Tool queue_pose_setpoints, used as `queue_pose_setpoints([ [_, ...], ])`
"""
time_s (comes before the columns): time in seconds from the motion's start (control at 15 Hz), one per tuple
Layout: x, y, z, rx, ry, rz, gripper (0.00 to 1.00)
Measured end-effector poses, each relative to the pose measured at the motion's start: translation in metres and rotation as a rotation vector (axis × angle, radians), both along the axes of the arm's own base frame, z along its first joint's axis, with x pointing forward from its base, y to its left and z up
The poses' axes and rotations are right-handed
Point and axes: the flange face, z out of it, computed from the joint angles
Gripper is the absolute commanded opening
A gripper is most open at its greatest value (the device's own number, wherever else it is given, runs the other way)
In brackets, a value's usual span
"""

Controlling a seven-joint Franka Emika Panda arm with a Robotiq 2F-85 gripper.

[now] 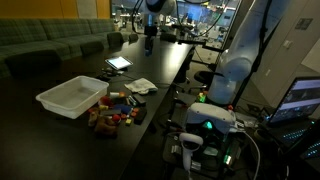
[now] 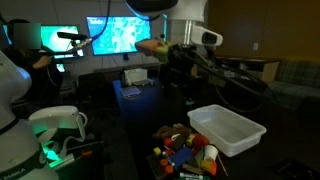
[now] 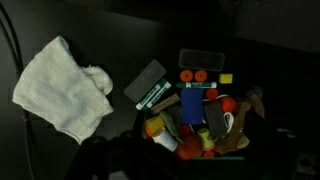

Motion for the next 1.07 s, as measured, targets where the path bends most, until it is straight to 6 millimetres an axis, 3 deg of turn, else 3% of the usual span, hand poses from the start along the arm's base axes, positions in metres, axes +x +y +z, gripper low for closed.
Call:
queue_pose_setpoints([
  [0.2,0.023,-0.015,-0.055,-0.049,-0.024,0.010,1.00],
  [0.53,0.045,-0.054,-0.132,-0.115,-0.042,-0.031,1.00],
  [1.07,0.065,-0.127,-0.222,-0.153,-0.080,-0.143,1.00],
])
